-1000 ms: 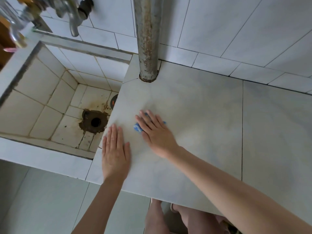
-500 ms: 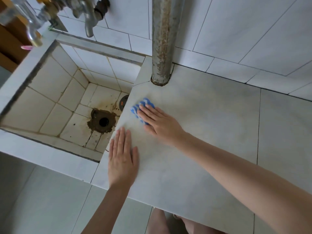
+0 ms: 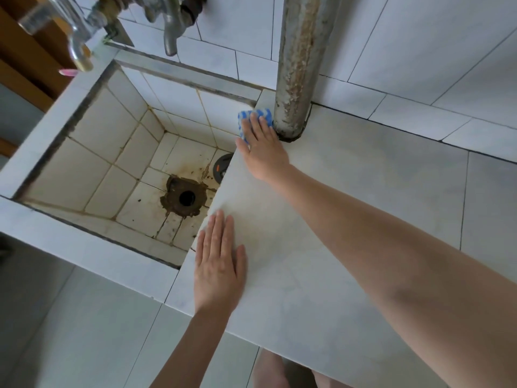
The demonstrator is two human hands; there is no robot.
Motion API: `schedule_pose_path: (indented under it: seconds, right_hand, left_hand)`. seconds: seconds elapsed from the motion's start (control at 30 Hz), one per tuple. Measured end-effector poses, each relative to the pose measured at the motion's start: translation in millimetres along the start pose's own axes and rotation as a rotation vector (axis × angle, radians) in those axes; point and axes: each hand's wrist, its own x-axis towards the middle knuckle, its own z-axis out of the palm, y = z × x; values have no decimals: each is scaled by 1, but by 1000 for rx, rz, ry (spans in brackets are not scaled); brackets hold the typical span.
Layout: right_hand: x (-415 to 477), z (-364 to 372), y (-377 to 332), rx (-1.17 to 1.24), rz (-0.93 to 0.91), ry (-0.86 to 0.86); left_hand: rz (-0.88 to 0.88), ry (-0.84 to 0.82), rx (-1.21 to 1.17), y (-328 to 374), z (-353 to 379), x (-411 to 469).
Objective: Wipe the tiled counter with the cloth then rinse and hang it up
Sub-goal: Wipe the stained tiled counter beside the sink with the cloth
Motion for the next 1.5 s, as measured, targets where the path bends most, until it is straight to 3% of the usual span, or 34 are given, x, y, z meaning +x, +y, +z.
schedule_pose_path:
  seconds: [0.1, 0.27, 0.47, 0.53, 0.67, 0.73, 0.8, 0.97, 1.07, 1.17, 1.23, 1.43, 1.5]
  right_hand:
    - [-14, 2, 6, -50, -82, -40]
    - [-85, 18, 26, -141, -421, 55]
    - [-127, 14, 48, -219, -678, -30]
    - [-115, 12, 53, -247, -641, -20]
    - [-80, -5, 66, -169, -264, 21]
    - [-78, -7, 65, -130, -194, 11]
    - [-92, -1, 57, -129, -244, 36]
    - [-179, 27, 48, -119, -577, -55]
    - [-221, 30, 47, -106, -652, -99]
    - [-227, 25, 51, -118, -742, -150]
    - [-209, 22, 61, -142, -698, -131]
    - [-132, -15, 109, -148, -89, 83]
    - [-127, -13, 104, -104, -38, 87]
  left_hand:
    - [-2, 2, -6, 0, 0, -1]
    - [6, 15, -2, -1, 0, 0]
    - [-2, 11, 14, -1, 2, 0]
    - [1, 14, 19, -1, 1, -1]
    - [8, 17, 24, 0, 1, -1]
    - [6, 18, 20, 1, 1, 0]
    - [5, 24, 12, 1, 1, 0]
    - [36, 44, -100, -7, 3, 0]
    - [63, 39, -194, -12, 0, 0]
    - [94, 14, -102, -14, -1, -3]
    - [92, 12, -60, -13, 0, -3]
    - [56, 1, -18, -7, -1, -3]
    - [54, -11, -17, -6, -2, -3]
